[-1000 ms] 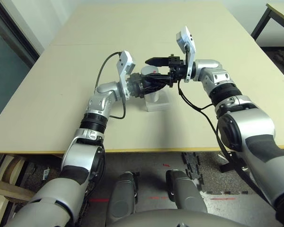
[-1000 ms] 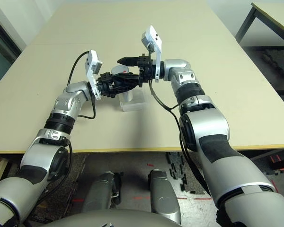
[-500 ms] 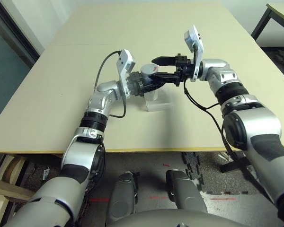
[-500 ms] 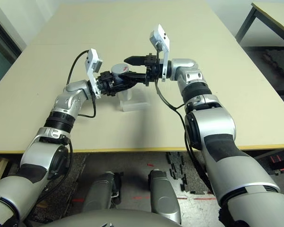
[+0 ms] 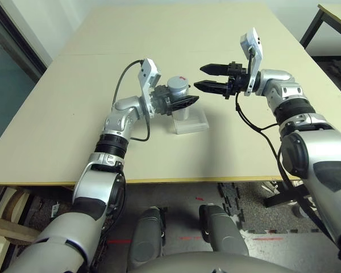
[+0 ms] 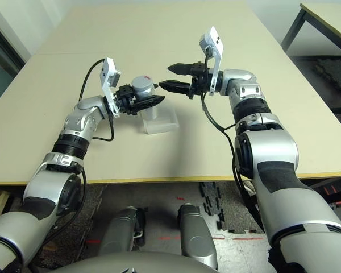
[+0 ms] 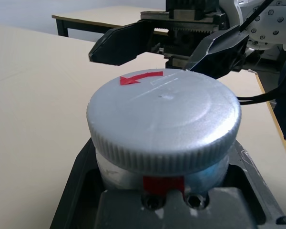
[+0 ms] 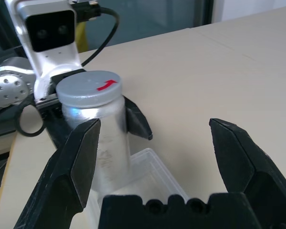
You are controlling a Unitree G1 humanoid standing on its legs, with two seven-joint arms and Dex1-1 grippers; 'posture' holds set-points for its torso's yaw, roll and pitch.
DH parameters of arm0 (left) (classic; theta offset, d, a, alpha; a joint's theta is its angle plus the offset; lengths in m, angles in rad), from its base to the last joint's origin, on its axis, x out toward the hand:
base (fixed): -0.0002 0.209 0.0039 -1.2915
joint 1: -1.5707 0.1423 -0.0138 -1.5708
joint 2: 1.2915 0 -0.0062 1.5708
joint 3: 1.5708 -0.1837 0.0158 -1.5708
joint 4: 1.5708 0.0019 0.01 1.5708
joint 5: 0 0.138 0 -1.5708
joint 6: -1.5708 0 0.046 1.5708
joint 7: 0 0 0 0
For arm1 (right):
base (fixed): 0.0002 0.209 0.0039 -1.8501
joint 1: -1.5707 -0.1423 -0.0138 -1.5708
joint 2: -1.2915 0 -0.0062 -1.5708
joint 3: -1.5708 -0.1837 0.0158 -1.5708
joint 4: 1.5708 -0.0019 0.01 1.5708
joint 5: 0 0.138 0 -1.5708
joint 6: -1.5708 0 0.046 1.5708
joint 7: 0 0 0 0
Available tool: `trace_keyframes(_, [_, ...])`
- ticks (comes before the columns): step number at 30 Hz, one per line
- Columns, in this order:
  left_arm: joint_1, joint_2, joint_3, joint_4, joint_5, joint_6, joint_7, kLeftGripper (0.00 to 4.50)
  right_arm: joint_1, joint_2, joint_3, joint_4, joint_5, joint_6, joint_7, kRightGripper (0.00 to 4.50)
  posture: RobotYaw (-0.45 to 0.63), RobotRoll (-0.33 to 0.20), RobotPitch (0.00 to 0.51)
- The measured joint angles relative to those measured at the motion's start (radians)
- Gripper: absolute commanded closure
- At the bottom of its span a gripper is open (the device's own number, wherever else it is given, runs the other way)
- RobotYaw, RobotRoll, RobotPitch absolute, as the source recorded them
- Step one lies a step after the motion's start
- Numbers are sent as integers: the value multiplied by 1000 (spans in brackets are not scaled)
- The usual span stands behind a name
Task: Pour the medicine from the bottle into the box.
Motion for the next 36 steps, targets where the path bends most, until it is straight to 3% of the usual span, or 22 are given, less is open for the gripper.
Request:
trace_keyframes(14, [-16,1,0,42,5,-24,0,1780,0,58,3,-56,1,31,103,0,-189,0,86])
trace_keyframes(36, [-28,-10,-9,43,8,-33,0,1780,-40,156,4,-31,-18,-17,-14,0,-178,0,84])
